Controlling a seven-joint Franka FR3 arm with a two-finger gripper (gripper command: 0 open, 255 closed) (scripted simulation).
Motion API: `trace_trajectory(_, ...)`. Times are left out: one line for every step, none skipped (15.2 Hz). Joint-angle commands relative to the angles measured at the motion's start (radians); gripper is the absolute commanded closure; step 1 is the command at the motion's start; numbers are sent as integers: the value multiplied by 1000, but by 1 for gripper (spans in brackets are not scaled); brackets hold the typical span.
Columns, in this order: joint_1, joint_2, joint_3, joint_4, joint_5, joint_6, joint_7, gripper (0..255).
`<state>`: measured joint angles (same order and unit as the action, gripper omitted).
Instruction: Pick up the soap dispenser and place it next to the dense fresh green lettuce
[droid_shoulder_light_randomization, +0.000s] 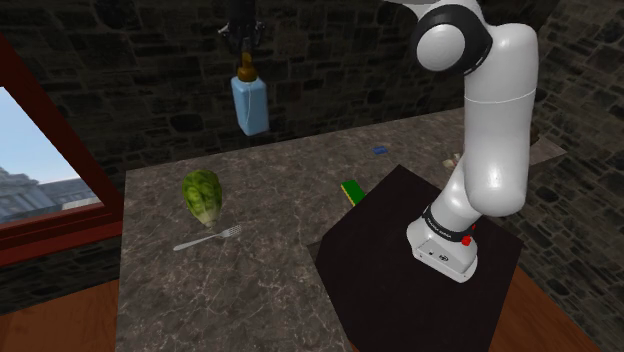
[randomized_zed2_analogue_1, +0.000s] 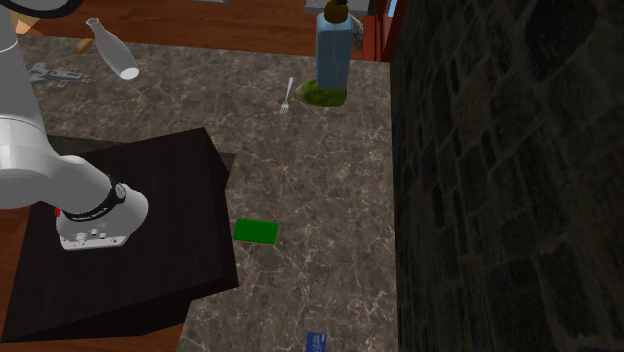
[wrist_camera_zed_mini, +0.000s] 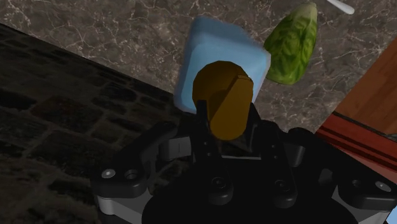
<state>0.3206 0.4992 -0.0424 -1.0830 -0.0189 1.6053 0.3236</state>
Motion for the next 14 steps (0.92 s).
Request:
trace_trajectory(30,71,10,124,-4,-53,40,255)
trace_trajectory(34,82,10,141,-4,-60,45,255)
trace_trajectory(35,73,10,112,-4,-40,45,255)
trace_trajectory(35,65,10,87,-4,-22,46,255)
trace_trajectory(35,59,10,63,-4,-4,47,255)
trace_trajectory(35,53,10,39,-5,13,47,255)
trace_trajectory(36,48,10,17,-5,30,48,255)
trace_trajectory(36,43,10,-3,-5,46,48,255)
trace_trajectory(36,39,10,-23,-5,62,49,255)
trace_trajectory(36,36,10,-42,-5,78,49,255)
trace_trajectory(36,33,11,-61,-5,93,50,255)
trace_trajectory(36,30,11,-78,-5,108,50,255)
trace_trajectory(36,28,11,-95,-6,123,51,255)
trace_trajectory(37,27,11,-111,-6,137,51,255)
